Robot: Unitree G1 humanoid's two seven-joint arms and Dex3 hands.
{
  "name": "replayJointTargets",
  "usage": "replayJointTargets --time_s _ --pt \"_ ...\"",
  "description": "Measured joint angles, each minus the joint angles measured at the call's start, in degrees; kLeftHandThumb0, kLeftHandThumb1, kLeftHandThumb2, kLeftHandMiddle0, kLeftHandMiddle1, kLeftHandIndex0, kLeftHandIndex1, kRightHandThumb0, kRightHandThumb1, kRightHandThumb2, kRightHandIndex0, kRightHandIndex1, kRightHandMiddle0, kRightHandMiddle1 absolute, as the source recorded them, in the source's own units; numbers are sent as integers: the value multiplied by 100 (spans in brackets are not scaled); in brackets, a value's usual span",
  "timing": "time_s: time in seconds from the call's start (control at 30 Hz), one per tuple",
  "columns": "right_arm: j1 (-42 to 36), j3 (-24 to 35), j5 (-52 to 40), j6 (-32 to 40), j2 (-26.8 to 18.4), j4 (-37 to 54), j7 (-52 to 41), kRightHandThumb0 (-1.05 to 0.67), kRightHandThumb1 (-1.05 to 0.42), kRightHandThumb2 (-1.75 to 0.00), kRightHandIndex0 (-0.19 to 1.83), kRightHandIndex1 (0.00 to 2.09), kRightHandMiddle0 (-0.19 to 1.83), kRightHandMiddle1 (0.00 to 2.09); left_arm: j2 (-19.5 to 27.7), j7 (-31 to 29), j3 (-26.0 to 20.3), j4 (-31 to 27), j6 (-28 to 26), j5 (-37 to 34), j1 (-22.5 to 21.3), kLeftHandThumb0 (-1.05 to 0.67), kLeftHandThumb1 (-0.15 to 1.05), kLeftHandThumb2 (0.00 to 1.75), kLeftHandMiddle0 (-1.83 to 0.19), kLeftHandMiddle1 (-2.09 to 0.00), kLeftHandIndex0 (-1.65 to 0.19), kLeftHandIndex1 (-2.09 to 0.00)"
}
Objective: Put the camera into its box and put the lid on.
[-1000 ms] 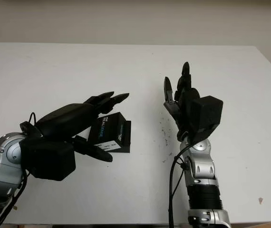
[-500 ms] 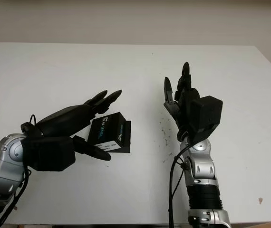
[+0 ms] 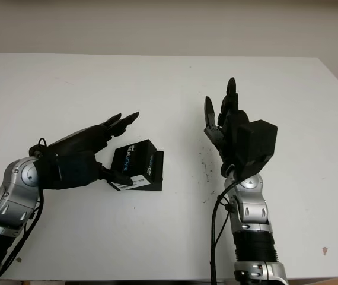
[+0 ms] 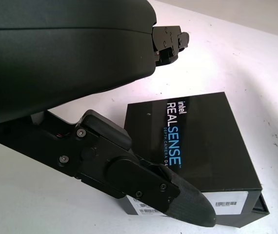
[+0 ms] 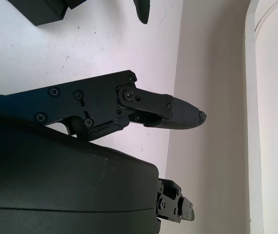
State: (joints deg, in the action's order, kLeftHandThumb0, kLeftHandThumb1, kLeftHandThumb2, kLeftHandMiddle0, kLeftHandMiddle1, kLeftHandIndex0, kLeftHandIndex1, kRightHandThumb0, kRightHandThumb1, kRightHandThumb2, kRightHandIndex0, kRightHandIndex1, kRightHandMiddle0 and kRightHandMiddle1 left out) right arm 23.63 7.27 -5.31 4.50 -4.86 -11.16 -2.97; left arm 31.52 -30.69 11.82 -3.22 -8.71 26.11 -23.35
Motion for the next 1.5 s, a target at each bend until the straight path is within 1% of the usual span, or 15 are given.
replayJointTargets --time_s 0.17,0.33,0.53,0.73,0.9,1.0,1.23,1.5 --pt "0 -2 13 0 0 -1 30 -54 -105 -53 -19 4 -17 6 29 -150 24 6 3 -22 -30 -80 86 5 12 -5 14 -5" --pt "0 0 23 2 1 -1 100 -52 -105 -52 -18 5 -16 6 65 -418 25 -21 -60 -228 -31 -83 87 5 12 -5 15 -5" --pt "0 0 7 10 4 -1 109 -54 -105 -52 -18 5 -16 6 115 -619 24 -371 -252 -406 -30 -79 85 5 11 -6 13 -6" --pt "0 0 4 10 5 -1 110 -53 -105 -52 -18 5 -16 6 118 -641 42 -449 -357 -410 -30 -78 83 5 12 -5 13 -6" --pt "0 1 2 14 10 0 140 -53 -105 -52 -17 5 -16 6 88 -621 49 -433 -442 -433 -29 -70 82 5 12 -5 13 -6" --pt "-1 1 -3 18 12 1 139 -54 -105 -52 -17 5 -16 6 -1 -469 51 -419 -466 -421 -16 -66 82 5 11 -6 12 -6" --pt "-14 3 -11 18 13 1 111 -52 -105 -52 -18 5 -17 5 -28 -110 120 -402 -393 -139 72 -66 83 5 8 -7 11 -6" --pt "-39 5 -6 18 16 2 112 -52 -105 -53 -18 5 -16 6 -28 -108 169 -422 -428 -91 116 -67 82 5 7 -7 11 -6"
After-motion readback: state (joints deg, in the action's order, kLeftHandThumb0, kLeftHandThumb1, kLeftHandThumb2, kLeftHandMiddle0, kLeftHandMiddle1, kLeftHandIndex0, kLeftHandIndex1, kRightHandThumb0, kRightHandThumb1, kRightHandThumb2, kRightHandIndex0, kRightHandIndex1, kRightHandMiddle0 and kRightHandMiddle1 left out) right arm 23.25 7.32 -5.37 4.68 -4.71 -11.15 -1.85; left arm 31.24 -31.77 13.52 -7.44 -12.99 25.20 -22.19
